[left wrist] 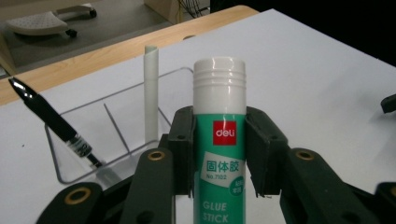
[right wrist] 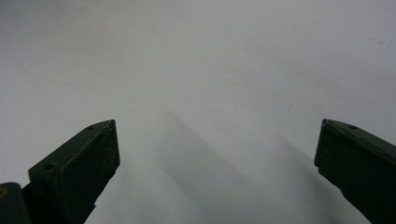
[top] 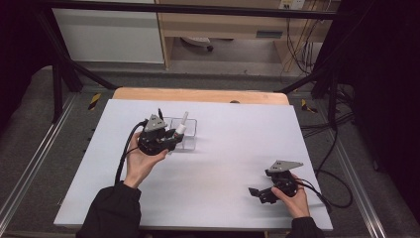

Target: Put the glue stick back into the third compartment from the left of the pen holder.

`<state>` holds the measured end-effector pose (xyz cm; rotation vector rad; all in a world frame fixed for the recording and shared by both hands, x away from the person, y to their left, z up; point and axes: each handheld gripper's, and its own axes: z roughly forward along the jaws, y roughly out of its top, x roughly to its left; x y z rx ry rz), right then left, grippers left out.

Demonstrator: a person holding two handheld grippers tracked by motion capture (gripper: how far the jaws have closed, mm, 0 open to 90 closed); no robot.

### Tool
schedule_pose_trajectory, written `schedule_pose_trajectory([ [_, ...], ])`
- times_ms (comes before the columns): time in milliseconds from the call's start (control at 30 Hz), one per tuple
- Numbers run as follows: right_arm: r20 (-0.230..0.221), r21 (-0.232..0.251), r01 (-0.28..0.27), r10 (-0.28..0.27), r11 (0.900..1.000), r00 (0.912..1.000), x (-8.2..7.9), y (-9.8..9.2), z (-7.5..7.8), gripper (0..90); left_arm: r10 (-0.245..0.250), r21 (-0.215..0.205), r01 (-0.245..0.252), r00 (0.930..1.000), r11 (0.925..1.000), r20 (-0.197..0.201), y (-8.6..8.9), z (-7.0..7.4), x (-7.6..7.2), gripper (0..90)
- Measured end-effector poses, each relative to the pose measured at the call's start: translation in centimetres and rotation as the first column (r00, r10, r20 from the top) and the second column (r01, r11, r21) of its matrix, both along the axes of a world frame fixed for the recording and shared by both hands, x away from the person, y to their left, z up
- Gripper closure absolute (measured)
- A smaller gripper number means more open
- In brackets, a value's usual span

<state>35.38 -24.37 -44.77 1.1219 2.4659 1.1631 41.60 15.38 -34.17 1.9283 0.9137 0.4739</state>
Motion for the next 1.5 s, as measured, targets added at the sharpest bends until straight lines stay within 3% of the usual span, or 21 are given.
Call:
schedule_pose_trajectory([
  [433,-0.008,0.002,-0.001,0.001,1.0,1.0,0.0,0.0,0.0,1.0,-0.017,-0.046,0.02,0.9985,0.9987,0.051,-2.2,1.0,0.9,65.0],
  [967,-0.008,0.001,-0.005,0.005,1.0,1.0,0.0,0.1,-0.1,1.1,0.021,-0.076,-0.013,0.9947,0.997,0.101,-4.0,1.2,3.4,65.0],
  [1500,-0.007,0.003,-0.005,0.005,1.0,1.0,0.0,0.1,0.0,1.1,0.054,-0.066,-0.048,0.9946,0.9967,0.089,-4.7,-1.0,6.4,65.0],
])
